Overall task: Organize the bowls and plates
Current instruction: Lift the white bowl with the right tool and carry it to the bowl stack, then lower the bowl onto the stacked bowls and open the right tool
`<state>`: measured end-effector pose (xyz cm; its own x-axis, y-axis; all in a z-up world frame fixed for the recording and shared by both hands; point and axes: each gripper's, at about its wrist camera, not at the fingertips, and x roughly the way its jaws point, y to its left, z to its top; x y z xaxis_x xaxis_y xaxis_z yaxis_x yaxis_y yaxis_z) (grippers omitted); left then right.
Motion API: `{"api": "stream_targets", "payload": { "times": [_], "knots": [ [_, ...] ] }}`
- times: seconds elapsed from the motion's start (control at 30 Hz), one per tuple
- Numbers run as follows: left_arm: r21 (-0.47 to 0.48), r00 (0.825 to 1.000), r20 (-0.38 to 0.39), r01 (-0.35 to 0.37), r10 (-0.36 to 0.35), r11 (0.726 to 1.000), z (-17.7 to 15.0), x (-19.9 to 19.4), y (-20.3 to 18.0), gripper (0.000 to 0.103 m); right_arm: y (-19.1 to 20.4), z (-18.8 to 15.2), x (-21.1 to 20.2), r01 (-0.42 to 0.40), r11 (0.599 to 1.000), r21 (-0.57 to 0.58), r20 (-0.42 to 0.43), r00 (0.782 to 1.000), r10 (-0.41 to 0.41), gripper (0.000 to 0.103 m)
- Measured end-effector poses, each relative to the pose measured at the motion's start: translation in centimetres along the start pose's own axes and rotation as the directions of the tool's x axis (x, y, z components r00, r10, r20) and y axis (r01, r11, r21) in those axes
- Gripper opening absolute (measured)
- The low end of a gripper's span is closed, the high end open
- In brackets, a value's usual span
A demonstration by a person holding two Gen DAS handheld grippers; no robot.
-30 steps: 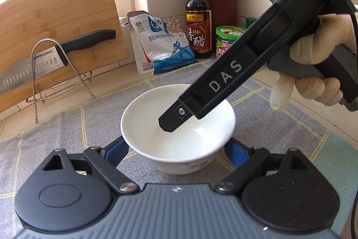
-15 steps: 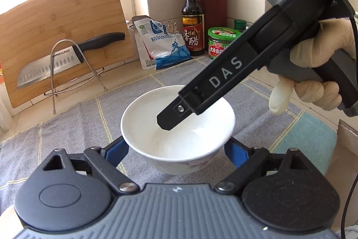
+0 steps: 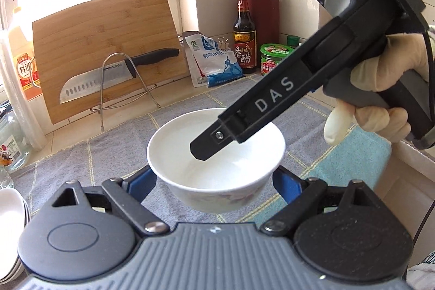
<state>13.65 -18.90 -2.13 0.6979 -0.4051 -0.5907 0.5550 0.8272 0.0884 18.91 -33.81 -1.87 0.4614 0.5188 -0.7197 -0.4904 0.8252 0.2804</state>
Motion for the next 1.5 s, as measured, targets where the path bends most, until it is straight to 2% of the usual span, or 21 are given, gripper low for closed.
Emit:
{"api": "stream_targets", "payload": {
  "times": [0.43,0.7,0.97,1.5],
  "knots": [
    [-0.044,0.998,0.01,-0.061,0.061,0.997,-2.8,-4.9,3.8,0.092,6.7,1.2,2.3,-0.05,0.997,-0.067,-0.009,0.999,0.05,0.066],
    [-0.07,0.995,0.001,-0.098,0.099,0.993,-4.2,-6.3,5.7,0.092,9.5,2.0,4.3,-0.073,0.992,-0.103,-0.026,0.997,0.07,0.066],
    [-0.081,0.994,-0.013,-0.106,0.106,0.991,-5.0,-6.1,7.3,0.092,10.8,2.6,6.0,-0.063,0.991,-0.122,-0.043,0.997,0.058,0.066],
    [-0.106,0.996,-0.057,-0.075,0.07,0.992,-5.5,-5.0,8.0,0.092,10.7,2.2,7.1,-0.049,0.992,-0.114,-0.078,0.996,0.041,0.066]
  ]
}}
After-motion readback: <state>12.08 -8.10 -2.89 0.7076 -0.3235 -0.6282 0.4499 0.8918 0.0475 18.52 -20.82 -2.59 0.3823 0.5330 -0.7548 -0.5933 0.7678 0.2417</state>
